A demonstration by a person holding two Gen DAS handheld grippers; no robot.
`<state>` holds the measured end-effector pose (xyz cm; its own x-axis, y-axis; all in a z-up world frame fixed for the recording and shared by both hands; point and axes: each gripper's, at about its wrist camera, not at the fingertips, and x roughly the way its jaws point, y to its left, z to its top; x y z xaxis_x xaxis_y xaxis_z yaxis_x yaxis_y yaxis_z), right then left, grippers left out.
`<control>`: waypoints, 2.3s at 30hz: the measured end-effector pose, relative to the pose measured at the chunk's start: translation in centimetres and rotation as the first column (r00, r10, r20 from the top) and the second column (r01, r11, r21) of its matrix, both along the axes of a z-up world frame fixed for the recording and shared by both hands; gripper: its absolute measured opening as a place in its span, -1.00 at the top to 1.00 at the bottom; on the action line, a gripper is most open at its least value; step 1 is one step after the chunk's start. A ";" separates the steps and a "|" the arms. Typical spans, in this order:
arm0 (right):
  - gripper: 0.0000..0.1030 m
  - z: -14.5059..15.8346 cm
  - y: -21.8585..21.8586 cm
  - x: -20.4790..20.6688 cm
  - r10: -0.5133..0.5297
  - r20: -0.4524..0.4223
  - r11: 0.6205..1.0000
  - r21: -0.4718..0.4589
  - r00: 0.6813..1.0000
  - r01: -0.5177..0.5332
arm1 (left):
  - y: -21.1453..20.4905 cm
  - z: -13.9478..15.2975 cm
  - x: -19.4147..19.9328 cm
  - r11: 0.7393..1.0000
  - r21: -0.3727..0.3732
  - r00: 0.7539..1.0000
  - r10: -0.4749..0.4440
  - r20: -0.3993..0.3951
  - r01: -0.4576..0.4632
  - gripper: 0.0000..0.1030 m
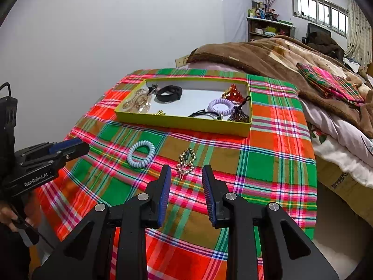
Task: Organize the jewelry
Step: 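Grasp the gold pendant with the right tool while the left tool approaches the pale blue hair tie, then close the left tool on the pale blue coil hair tie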
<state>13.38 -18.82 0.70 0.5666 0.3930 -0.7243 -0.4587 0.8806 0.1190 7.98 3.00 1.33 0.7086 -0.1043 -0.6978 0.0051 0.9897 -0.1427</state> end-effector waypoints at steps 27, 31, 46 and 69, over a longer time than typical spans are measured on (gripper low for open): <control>0.45 -5.4 3.7 4.9 0.011 -0.103 0.999 -0.046 0.995 -0.016 | 2.2 -2.2 2.4 0.999 -0.032 0.999 0.015 -0.052 -0.016 0.36; 0.57 -5.5 3.7 4.9 0.007 -0.096 0.999 -0.049 0.995 -0.012 | 1.9 -2.3 2.7 0.999 -0.033 0.998 0.008 -0.056 -0.010 0.36; 0.99 -5.1 2.5 5.0 -0.007 -0.073 0.999 -0.049 0.997 0.004 | 0.0 -3.3 4.4 0.998 -0.051 0.995 -0.036 -0.089 0.031 0.36; 0.92 -5.4 4.0 5.8 0.056 -0.051 0.994 -0.092 0.997 -0.060 | -2.1 -5.0 6.4 0.998 0.036 0.992 -0.040 -0.119 0.045 0.30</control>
<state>19.18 -14.87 -4.65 0.5082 0.3533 -0.7854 -0.5051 0.8609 0.0605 14.39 0.91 -3.72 0.6162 -0.1044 -0.7807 0.0328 0.9937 -0.1070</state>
